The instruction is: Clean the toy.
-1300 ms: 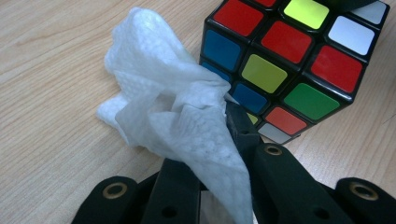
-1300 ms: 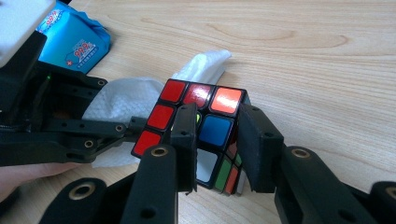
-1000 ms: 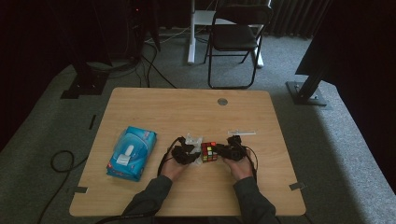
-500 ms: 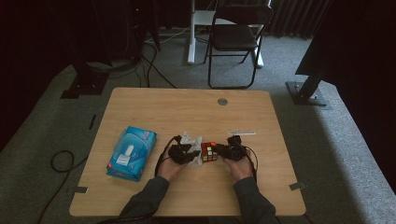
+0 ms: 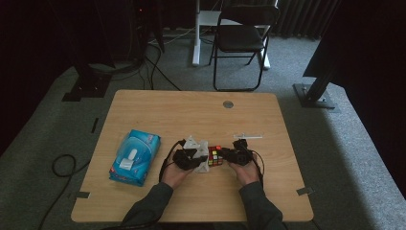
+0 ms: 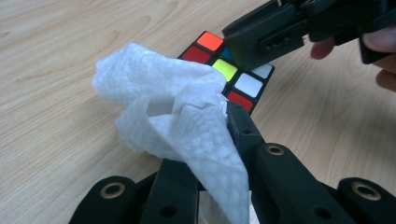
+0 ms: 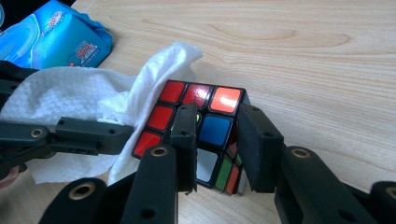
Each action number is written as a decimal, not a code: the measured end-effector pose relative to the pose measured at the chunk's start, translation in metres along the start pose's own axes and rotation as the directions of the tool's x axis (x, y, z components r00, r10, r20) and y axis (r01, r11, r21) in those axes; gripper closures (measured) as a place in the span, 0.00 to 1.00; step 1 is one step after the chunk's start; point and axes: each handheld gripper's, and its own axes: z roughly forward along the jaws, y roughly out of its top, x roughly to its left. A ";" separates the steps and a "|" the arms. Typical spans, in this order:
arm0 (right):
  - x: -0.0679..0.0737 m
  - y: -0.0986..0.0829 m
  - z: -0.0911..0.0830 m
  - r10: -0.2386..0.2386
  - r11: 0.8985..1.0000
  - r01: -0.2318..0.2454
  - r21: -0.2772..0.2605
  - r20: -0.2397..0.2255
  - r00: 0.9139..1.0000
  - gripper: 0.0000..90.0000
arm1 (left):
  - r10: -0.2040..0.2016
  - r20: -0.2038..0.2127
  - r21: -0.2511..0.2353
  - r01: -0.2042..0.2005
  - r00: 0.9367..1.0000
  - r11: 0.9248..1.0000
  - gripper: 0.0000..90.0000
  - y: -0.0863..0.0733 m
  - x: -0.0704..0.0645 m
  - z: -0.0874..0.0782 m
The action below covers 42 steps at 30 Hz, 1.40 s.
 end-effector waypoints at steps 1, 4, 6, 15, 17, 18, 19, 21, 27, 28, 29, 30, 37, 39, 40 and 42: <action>0.000 0.000 0.000 0.000 1.000 0.000 0.000 0.000 1.000 0.77 | -0.001 0.001 0.002 0.001 1.000 1.000 0.93 0.000 0.000 0.000; 0.000 0.000 0.000 0.000 1.000 0.000 0.000 0.000 1.000 0.77 | -0.006 0.001 0.009 0.006 1.000 1.000 0.93 0.000 0.002 0.002; 0.000 0.000 0.000 0.001 1.000 -0.001 0.000 0.001 1.000 0.77 | -0.008 0.000 0.009 0.008 1.000 1.000 0.93 -0.001 0.003 0.003; 0.000 0.000 0.000 0.000 1.000 0.000 0.000 0.001 1.000 0.77 | -0.012 -0.013 0.052 0.013 1.000 0.999 0.93 -0.006 0.007 0.011; 0.000 0.000 0.000 0.000 1.000 0.000 0.000 0.001 1.000 0.77 | -0.017 -0.012 0.058 0.018 1.000 0.998 0.93 -0.009 0.008 0.014; 0.000 0.000 0.000 0.000 1.000 0.000 0.000 0.001 1.000 0.77 | -0.015 -0.012 0.064 0.016 1.000 0.998 0.93 -0.010 0.008 0.015; 0.000 0.000 0.000 0.000 1.000 0.000 0.000 0.001 1.000 0.77 | -0.017 -0.012 0.069 0.018 1.000 0.997 0.93 -0.011 0.008 0.017; 0.000 0.000 0.000 0.000 1.000 0.000 0.000 0.002 1.000 0.77 | -0.010 -0.016 0.080 0.011 1.000 0.997 0.93 -0.012 0.010 0.019; 0.001 0.000 0.000 0.001 1.000 -0.001 -0.001 0.003 1.000 0.77 | 0.009 -0.028 0.119 -0.005 1.000 0.993 0.93 -0.016 0.011 0.029; 0.001 0.000 0.000 0.000 1.000 0.000 -0.001 0.003 1.000 0.77 | 0.004 -0.025 0.116 -0.001 1.000 0.993 0.93 -0.017 0.011 0.030; 0.001 0.000 0.000 0.001 1.000 -0.001 -0.001 0.004 1.000 0.77 | 0.000 -0.022 0.115 0.003 1.000 0.993 0.93 -0.017 0.012 0.029; 0.001 0.000 0.000 0.001 1.000 -0.001 -0.001 0.004 1.000 0.77 | 0.002 -0.021 0.115 0.000 1.000 0.993 0.93 -0.017 0.012 0.030; 0.001 0.000 0.000 0.001 1.000 -0.001 -0.001 0.004 1.000 0.77 | 0.001 -0.024 0.114 0.002 1.000 0.993 0.93 -0.017 0.011 0.029; 0.001 0.000 0.000 0.001 1.000 -0.001 -0.001 0.004 1.000 0.77 | 0.000 -0.025 0.114 0.003 1.000 0.993 0.93 -0.017 0.011 0.029; 0.001 0.000 0.000 0.001 1.000 -0.001 -0.001 0.004 1.000 0.77 | 0.000 -0.027 0.115 0.003 1.000 0.993 0.93 -0.017 0.011 0.029; 0.001 0.000 0.000 0.000 1.000 0.000 -0.001 0.004 1.000 0.77 | -0.003 -0.030 0.116 0.007 1.000 0.993 0.93 -0.016 0.011 0.029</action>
